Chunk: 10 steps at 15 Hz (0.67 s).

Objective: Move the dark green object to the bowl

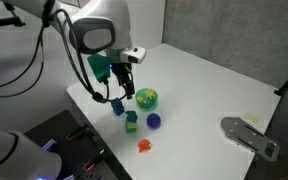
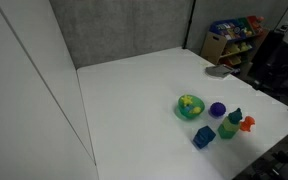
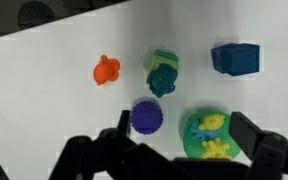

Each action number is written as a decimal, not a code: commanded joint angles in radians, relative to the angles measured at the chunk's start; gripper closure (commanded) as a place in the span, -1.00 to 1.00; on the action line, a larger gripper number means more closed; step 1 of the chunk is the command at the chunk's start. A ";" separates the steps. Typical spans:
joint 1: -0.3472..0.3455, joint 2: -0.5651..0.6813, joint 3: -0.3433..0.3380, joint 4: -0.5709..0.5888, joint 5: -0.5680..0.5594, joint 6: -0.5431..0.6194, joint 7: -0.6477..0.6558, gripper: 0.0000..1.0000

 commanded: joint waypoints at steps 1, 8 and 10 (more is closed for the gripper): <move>-0.030 0.088 0.009 -0.032 -0.009 0.111 0.103 -1.00; -0.032 0.268 0.004 -0.054 -0.048 0.339 0.236 -1.00; -0.022 0.322 -0.001 -0.046 -0.089 0.382 0.282 -1.00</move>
